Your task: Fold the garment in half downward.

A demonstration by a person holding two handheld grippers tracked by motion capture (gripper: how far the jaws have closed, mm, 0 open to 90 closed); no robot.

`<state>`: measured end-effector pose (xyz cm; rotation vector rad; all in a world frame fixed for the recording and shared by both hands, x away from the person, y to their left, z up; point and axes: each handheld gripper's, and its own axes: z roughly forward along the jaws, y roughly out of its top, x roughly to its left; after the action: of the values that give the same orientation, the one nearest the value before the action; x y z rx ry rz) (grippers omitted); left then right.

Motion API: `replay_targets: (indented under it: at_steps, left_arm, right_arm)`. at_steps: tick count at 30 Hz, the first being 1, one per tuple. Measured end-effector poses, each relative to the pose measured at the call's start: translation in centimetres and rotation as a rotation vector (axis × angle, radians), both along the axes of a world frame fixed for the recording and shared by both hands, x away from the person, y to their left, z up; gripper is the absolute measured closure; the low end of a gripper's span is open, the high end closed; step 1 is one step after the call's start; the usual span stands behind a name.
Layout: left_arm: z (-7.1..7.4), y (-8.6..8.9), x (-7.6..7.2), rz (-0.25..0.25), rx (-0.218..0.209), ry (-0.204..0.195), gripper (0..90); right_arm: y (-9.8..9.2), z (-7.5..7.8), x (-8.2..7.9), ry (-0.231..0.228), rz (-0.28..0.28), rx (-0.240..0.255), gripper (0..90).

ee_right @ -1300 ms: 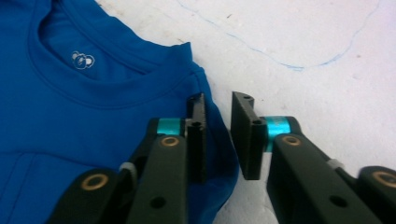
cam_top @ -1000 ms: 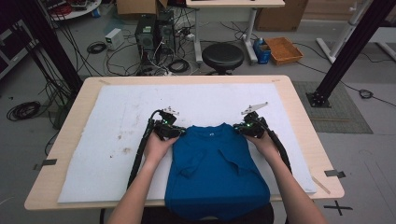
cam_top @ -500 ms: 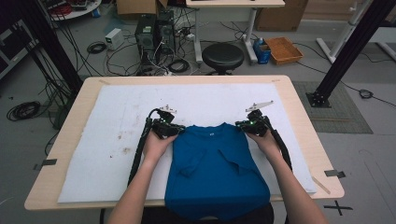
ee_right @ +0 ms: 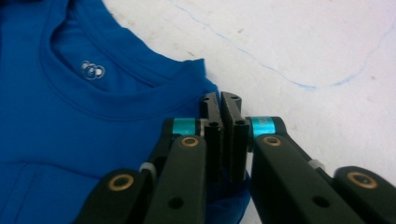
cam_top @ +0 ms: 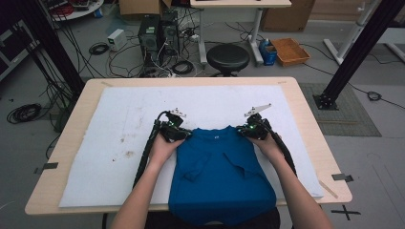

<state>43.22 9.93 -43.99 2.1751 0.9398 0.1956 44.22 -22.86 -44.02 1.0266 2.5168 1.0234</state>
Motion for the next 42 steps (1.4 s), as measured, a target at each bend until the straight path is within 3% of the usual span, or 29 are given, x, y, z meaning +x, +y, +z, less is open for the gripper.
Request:
replay_targets:
  at_steps: [4, 7, 17, 21, 24, 29, 34, 42]
  left_arm:
    - [0.2, -0.2, 0.2, 0.002, 0.029, -0.022, 87.9]
    - [0.4, -0.4, 0.7, 0.003, 0.027, -0.028, 88.2]
    - [2.5, -0.1, 3.4, 0.017, -0.023, -0.098, 88.2]
    - [3.2, 0.3, 3.8, 0.005, -0.043, -0.121, 88.1]
    - [3.8, 0.6, 3.3, -0.013, -0.073, -0.13, 88.1]
    - [5.5, 0.8, 1.5, -0.05, -0.101, -0.184, 88.1]
    - [6.6, 1.0, -0.8, -0.098, -0.086, -0.223, 88.1]
    - [6.9, 1.2, -4.5, -0.163, -0.095, -0.255, 88.1]
  right_arm:
    - [-0.1, 0.1, 0.1, -0.011, -0.011, 0.015, 89.7]
    - [-0.7, 0.3, 0.6, 0.001, -0.032, 0.045, 89.7]
    - [-0.8, 2.7, 2.7, -0.041, -0.066, 0.085, 89.8]
    - [-1.3, 3.4, 3.2, -0.062, -0.078, 0.122, 89.7]
    - [-1.8, 4.2, 2.7, -0.075, -0.075, 0.148, 89.7]
    - [-2.2, 5.4, 0.8, -0.114, -0.059, 0.156, 89.7]
    - [-2.5, 6.7, -2.0, -0.154, -0.042, 0.182, 89.7]
    - [-2.8, 7.3, -6.5, -0.203, -0.016, 0.181, 89.7]
